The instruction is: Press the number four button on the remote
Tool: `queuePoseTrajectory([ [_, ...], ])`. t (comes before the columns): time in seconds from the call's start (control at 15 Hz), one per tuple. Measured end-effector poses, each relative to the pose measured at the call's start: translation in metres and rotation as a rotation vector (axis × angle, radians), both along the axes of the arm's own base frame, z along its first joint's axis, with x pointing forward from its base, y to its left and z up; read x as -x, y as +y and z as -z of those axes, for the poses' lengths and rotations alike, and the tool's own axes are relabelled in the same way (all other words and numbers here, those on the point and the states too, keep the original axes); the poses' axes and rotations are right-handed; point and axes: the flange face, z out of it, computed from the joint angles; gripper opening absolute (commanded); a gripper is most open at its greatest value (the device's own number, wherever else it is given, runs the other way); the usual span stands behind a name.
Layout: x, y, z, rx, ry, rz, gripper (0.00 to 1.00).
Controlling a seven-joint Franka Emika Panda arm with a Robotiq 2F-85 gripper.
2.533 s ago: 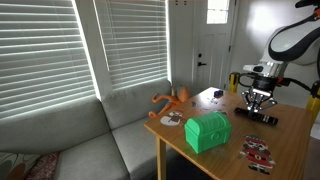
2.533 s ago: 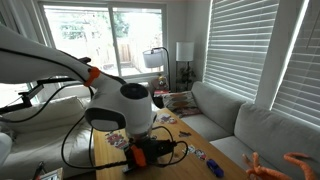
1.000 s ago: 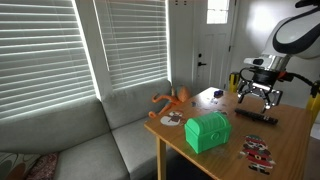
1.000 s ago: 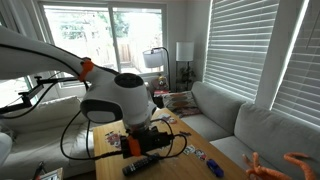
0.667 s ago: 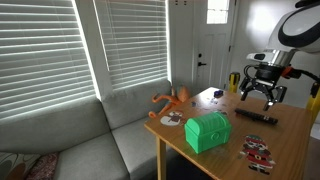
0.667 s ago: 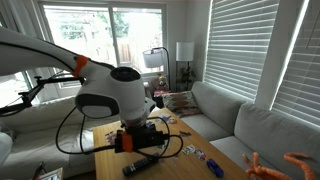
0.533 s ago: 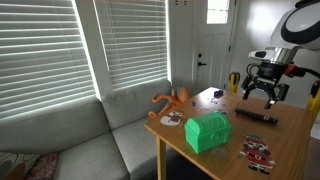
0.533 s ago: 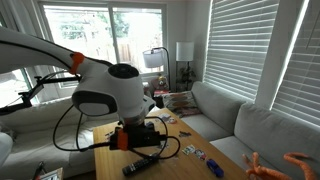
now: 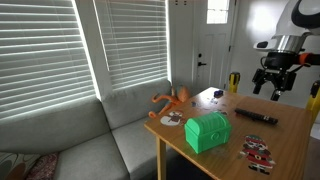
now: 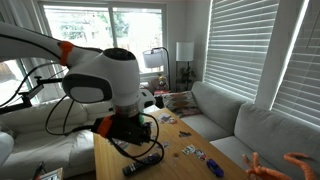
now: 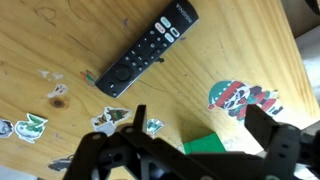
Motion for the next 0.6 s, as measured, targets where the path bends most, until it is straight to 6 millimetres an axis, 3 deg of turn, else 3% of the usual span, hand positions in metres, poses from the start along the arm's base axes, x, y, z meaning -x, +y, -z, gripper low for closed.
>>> queuePoseTrajectory([
  [0.6,0.011,0.0,-0.027,0.074,0.055,0.209,1.0],
])
